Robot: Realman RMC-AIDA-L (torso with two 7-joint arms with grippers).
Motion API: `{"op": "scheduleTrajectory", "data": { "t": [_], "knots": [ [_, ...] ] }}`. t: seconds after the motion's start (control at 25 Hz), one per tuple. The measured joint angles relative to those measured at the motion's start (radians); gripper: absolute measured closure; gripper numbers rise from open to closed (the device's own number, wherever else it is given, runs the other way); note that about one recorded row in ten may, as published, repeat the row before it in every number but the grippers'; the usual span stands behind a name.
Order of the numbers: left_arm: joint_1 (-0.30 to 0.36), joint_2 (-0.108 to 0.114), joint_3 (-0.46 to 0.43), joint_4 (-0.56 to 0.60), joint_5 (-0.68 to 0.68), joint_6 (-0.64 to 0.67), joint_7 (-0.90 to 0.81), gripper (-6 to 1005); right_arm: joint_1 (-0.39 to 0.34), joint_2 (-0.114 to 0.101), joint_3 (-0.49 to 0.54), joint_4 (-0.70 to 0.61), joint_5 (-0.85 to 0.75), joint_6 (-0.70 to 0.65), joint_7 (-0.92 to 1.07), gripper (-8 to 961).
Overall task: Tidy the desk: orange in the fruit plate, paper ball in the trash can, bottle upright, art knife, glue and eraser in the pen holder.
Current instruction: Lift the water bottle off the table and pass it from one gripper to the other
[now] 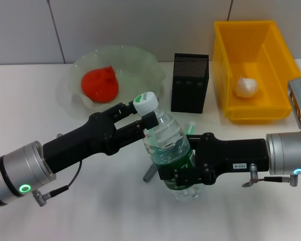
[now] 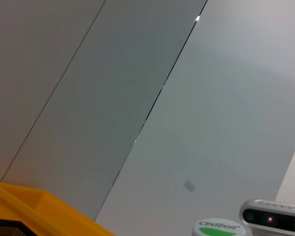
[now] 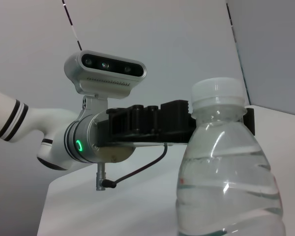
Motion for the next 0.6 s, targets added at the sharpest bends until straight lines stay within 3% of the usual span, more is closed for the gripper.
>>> {"op": "scheduleTrajectory", "data": {
  "t": [0.6],
  "knots": [
    [0.001, 0.000, -0.001, 0.000, -0.001, -0.003, 0.002, 291, -0.001, 0.000, 0.000, 0.007, 0.006, 0.003, -0.001, 195]
  ]
}}
